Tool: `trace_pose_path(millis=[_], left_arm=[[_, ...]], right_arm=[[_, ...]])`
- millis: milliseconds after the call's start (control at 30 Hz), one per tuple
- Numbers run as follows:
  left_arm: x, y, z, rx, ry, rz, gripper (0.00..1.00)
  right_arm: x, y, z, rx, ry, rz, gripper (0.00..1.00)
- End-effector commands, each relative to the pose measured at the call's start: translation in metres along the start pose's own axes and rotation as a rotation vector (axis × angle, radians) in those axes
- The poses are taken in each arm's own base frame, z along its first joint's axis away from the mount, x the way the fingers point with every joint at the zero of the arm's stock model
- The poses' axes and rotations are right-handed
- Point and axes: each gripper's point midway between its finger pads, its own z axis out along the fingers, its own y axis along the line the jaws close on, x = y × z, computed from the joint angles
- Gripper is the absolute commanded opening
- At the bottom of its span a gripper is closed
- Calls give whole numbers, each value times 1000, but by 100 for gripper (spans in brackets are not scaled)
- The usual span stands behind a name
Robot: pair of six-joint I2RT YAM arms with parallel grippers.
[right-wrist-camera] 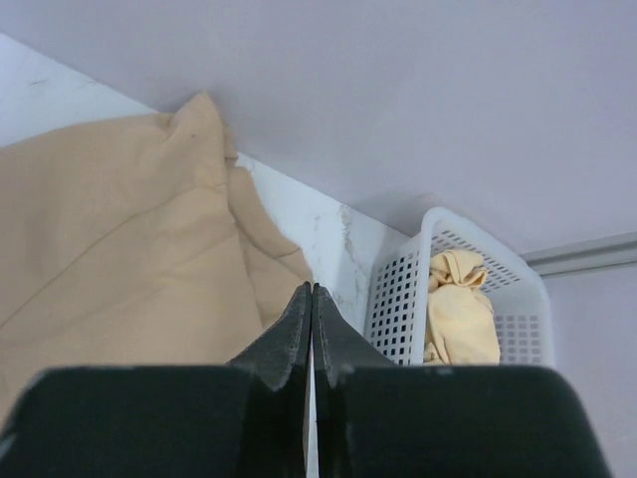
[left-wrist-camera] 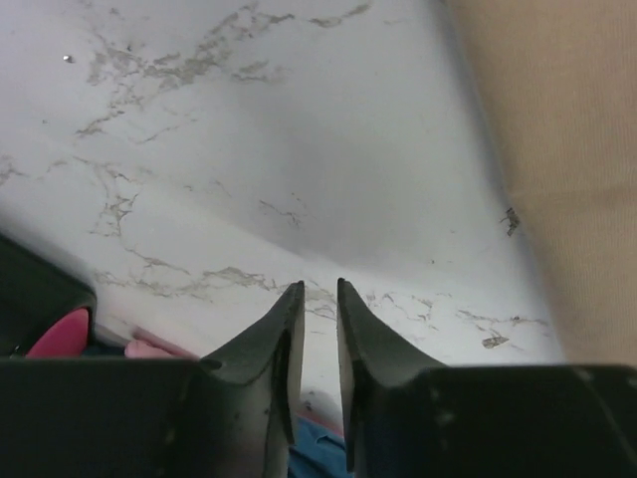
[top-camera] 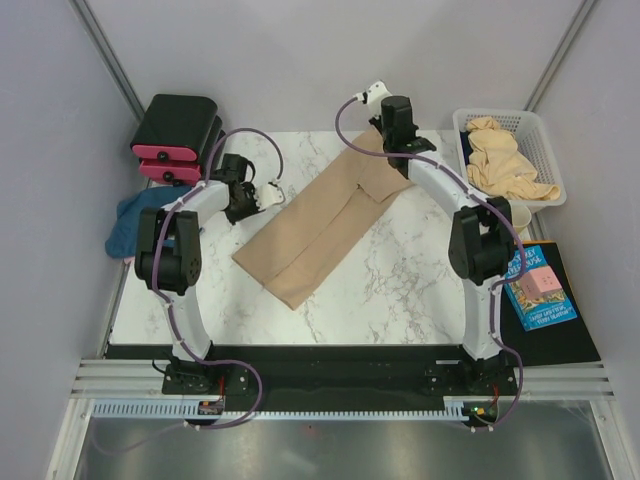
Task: Fold and stack the t-shirts
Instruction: Rotate the tshirt 90 degrees
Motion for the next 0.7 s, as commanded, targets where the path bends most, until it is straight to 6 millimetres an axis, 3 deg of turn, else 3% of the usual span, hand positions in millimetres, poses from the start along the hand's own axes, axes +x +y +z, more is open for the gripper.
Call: trace_pose_path(millis=[0,67,200,233,300,333,433,667], left_arm=[[-16,16,5,-46,-70,109,16],[-19,13,11,-32,-92,123,2],[-34,-11,20,38,-146,175,2],[-32,-29,23,79,-149,215,2],[-45,-48,15,102,-184,287,2],[-41,-69,19,142,-179,331,2],[-45,-101,15,187,-177,395,2],[-58,-144,-16,319,-227,394,2]], right_arm=[[-1,6,-44,-150,36,16,3],[-10,-7,-59,-148,21,-1,2],[-27,-32,-83,-139,-4,-35,1],[-32,-36,-86,-138,-15,-45,1],[-40,-45,-93,-131,-33,-46,0],[-45,-48,-95,-130,-47,-47,0],[-55,-57,-105,-144,-89,-29,0],[-50,-59,-124,-166,-93,15,0]])
